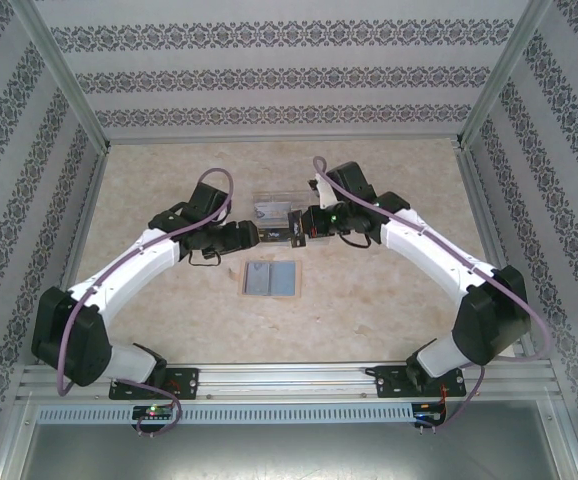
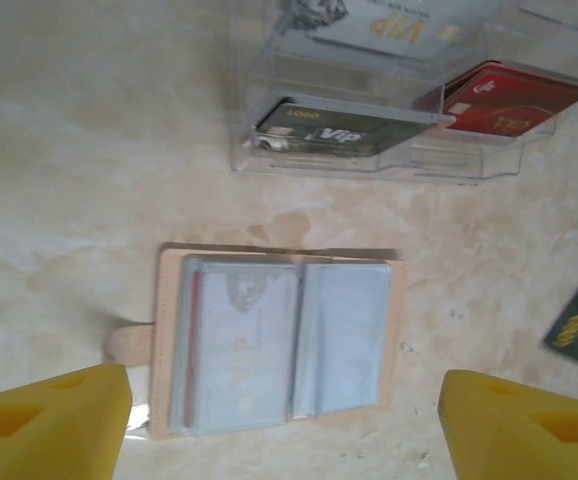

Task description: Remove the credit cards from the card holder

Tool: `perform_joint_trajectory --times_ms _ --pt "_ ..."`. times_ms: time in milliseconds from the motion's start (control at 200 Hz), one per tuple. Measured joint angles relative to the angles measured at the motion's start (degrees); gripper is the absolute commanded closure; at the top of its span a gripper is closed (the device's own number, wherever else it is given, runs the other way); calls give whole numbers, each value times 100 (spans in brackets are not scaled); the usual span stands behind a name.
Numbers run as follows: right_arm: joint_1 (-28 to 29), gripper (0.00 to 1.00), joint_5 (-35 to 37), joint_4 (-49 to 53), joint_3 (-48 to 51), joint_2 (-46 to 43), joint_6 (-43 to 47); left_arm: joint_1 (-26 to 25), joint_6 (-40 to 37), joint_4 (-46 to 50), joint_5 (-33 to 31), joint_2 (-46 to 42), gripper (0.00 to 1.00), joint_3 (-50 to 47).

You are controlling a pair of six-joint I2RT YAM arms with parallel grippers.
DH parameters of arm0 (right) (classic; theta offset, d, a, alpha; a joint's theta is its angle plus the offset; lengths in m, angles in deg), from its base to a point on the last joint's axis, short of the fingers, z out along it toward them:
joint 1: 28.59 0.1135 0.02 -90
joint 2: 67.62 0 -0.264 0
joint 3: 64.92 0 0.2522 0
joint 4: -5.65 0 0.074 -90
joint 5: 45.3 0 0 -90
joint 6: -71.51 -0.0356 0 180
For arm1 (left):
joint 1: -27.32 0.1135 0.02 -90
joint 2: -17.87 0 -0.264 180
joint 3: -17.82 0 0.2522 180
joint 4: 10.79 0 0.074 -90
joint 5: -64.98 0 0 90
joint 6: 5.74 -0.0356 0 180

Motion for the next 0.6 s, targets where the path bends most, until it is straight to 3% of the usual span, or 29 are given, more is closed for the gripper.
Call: perform_joint_trajectory --times_ms 265,350,600 --pt "363 100 892 815 -1091 608 1665 492 -13 387 -647 -984 9 -267" --pt "555 100 1189 1097 -1532 990 2218 590 -68 551 -820 -1180 0 -267" --pt "1139 100 2162 1672 -2634 2085 3775 619 -149 927 -1248 -1484 0 -299"
